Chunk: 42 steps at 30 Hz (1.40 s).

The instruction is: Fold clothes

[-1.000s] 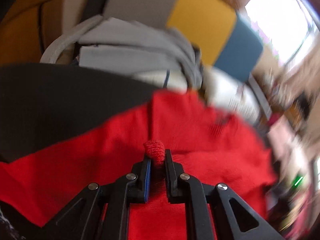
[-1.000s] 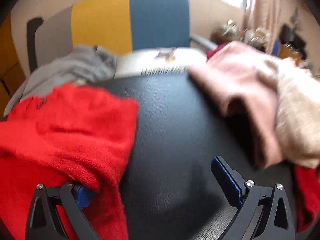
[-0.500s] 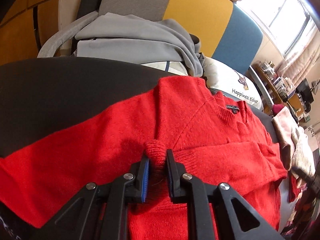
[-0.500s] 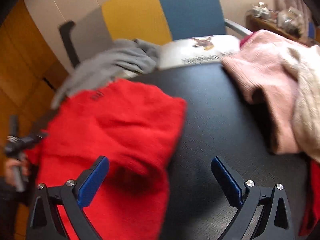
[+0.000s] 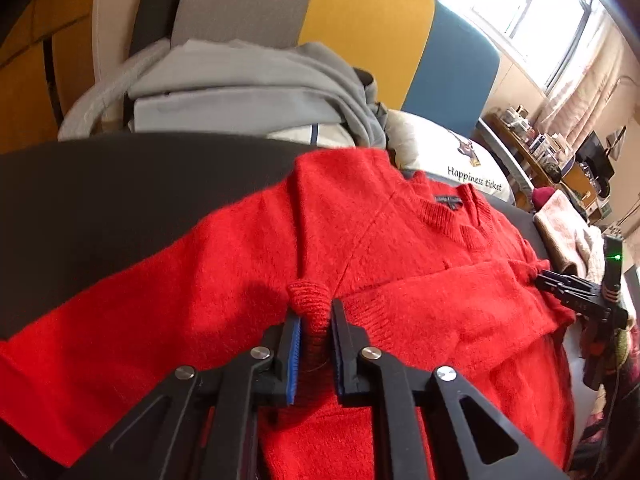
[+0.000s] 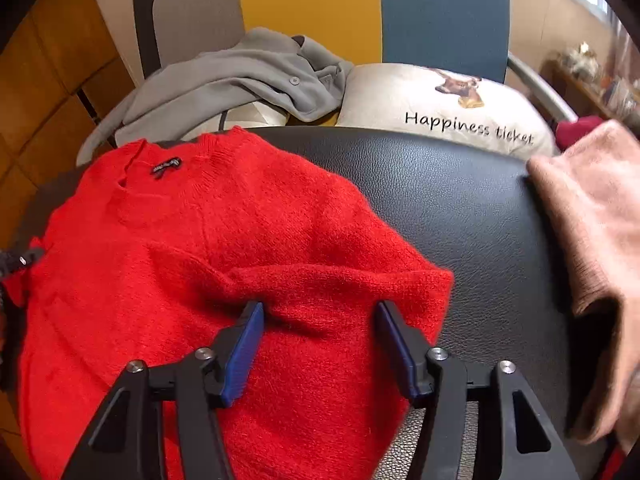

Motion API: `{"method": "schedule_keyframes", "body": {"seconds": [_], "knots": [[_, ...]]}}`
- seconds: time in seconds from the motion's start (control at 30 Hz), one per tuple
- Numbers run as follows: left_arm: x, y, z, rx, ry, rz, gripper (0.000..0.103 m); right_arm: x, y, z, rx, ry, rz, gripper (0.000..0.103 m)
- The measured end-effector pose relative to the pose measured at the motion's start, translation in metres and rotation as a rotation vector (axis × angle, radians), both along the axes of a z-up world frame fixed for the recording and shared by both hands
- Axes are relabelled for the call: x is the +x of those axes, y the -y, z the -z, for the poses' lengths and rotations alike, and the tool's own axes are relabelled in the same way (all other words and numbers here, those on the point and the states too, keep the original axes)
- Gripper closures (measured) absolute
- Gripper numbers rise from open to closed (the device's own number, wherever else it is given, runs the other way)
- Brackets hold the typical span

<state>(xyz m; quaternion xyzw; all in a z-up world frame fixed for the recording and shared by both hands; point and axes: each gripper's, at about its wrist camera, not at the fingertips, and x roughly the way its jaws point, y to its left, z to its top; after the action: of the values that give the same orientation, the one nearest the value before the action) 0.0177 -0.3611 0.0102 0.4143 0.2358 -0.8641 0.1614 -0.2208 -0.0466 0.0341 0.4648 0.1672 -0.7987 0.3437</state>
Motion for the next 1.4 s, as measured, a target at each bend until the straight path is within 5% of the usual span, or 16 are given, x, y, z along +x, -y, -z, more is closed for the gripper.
{"method": "schedule_keyframes", "body": {"seconds": [0.07,0.2,0.43,0.47,0.53,0.63,0.7,0.8,0.9,0.97,1.0,1.17,1.3,1.4], "knots": [[0.001,-0.003,-0.010,-0.019,-0.041,-0.011,0.093,0.002,-0.004,-0.006,-0.011,-0.021,-0.002,0.093],[-0.006,0.002,-0.023,-0.046,-0.077,-0.039,0.093,0.001,-0.014,-0.022,-0.022,-0.095,0.036,0.101],[-0.027,0.027,0.011,0.037,0.042,-0.143,0.093,-0.024,-0.024,-0.009,0.006,-0.076,0.126,0.099],[-0.024,0.025,0.013,0.039,0.037,-0.144,0.093,-0.027,-0.028,-0.007,-0.029,-0.038,0.132,0.096],[-0.019,0.021,0.012,0.025,0.033,-0.125,0.092,-0.026,-0.037,-0.009,-0.121,0.004,0.117,0.060],[-0.017,0.018,0.013,0.017,0.045,-0.107,0.091,-0.012,-0.037,-0.023,-0.208,0.021,0.003,0.022],[-0.018,0.018,0.015,0.020,0.052,-0.107,0.091,-0.004,-0.025,-0.027,-0.187,-0.017,-0.056,0.012],[-0.018,0.017,0.018,0.032,0.055,-0.118,0.090,-0.001,-0.005,-0.019,-0.082,-0.041,-0.103,0.016],[-0.018,0.016,0.019,0.020,0.058,-0.125,0.089,-0.006,0.015,0.002,0.066,-0.017,-0.118,0.038],[-0.016,0.014,0.016,-0.006,0.051,-0.127,0.090,-0.009,0.014,0.000,0.053,-0.027,-0.092,0.065],[-0.016,0.011,0.013,-0.032,0.051,-0.125,0.090,-0.010,0.012,-0.005,0.033,-0.040,-0.071,0.095],[-0.022,0.013,0.011,-0.051,0.082,-0.160,0.090,-0.016,0.008,-0.011,0.039,-0.124,0.011,0.096],[-0.011,0.024,0.008,0.023,0.081,-0.233,0.079,-0.023,0.002,0.003,0.029,-0.125,0.063,0.093],[0.005,0.027,-0.007,-0.013,0.072,-0.307,0.080,-0.025,-0.012,-0.004,0.000,-0.130,0.134,0.061]]}}
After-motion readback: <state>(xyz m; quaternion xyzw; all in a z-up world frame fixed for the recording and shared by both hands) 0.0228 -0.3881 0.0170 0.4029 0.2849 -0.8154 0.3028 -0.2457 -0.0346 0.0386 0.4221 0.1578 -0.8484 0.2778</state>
